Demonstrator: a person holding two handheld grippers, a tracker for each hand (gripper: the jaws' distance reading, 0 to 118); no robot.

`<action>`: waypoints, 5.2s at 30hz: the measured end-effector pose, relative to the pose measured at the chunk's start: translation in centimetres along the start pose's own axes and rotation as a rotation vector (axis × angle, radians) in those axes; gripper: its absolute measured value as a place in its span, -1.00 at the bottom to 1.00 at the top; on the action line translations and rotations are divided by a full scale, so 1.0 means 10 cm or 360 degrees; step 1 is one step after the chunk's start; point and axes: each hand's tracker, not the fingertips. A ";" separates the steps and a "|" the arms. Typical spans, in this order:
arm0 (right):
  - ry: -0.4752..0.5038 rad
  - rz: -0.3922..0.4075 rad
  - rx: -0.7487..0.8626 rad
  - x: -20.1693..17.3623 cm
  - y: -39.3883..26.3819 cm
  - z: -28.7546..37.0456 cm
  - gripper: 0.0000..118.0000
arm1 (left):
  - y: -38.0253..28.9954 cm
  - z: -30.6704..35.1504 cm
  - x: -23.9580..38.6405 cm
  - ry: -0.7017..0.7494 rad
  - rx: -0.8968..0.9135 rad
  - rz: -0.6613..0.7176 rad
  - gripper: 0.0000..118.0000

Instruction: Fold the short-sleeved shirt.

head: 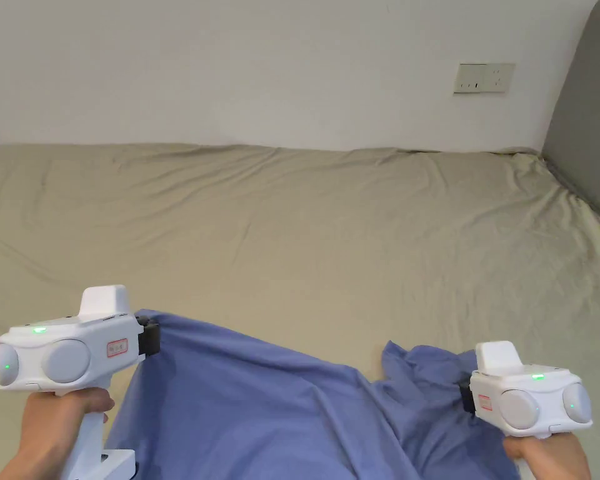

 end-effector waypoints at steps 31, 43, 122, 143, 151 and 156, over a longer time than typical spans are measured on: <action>-0.0255 -0.0201 0.1493 1.01 2.77 4.02 -0.97 | 2.62 2.46 0.24 0.0152 0.1148 0.0023 -1.00; -0.0156 -0.0096 0.1201 0.63 2.20 2.83 -0.97 | 1.70 1.03 -0.09 0.0227 0.0784 0.0026 -1.00; -0.0111 -0.0237 0.1007 -0.62 -1.36 3.87 -0.99 | -1.57 2.90 0.52 0.0122 0.0763 -0.0153 -1.00; -0.0111 -0.0328 0.0808 -0.49 -1.69 3.61 -0.99 | -2.88 1.88 -0.71 0.0289 -0.0427 0.0044 0.33; -0.0017 -0.0393 0.0330 -0.44 -1.94 3.44 0.00 | -2.91 1.94 -0.50 0.0219 -0.0359 0.0011 -0.98; 0.0004 -0.0477 -0.0135 -0.33 -2.37 3.04 0.82 | -2.80 2.09 -0.43 0.0193 -0.0304 -0.0025 -0.98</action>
